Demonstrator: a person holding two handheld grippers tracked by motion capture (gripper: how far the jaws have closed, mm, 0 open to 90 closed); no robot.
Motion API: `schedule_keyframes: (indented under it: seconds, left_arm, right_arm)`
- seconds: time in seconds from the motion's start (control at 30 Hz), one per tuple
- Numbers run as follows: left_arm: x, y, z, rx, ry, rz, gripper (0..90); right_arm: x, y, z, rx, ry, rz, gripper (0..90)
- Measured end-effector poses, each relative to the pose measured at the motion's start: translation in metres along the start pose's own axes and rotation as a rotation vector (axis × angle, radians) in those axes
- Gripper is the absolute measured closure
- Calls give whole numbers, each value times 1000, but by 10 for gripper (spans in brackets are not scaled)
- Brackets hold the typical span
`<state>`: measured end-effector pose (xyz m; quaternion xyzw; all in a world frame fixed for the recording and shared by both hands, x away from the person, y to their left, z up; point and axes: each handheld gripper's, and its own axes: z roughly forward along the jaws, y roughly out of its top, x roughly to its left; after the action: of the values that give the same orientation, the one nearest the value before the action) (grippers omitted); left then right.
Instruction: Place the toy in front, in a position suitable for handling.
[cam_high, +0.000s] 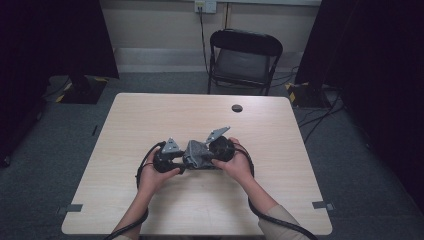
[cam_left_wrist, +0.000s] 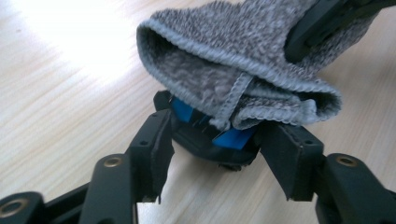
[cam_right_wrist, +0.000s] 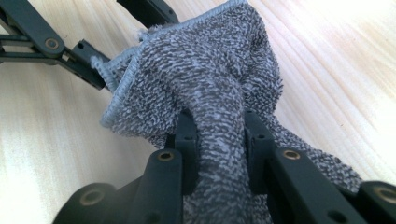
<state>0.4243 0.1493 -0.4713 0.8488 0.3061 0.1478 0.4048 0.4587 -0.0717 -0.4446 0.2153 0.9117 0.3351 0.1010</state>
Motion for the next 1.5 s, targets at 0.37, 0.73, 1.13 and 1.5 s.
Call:
schedule_keyframes:
  seconds: [0.37,0.73,1.13,1.5]
  left_arm:
    - [-7,5,6,7,-31,24,435]
    - [-5,0,7,-26,-6,34,483]
    - [-11,7,8,34,11,87,444]
    - [-10,5,6,31,-4,70,434]
  right_arm:
    - [-2,-3,-1,-2,3,7,728]
    - [-2,-9,-7,9,-13,3,724]
    - [-23,-46,-31,118,-75,27,724]
    - [-15,-12,-35,16,-45,-10,724]
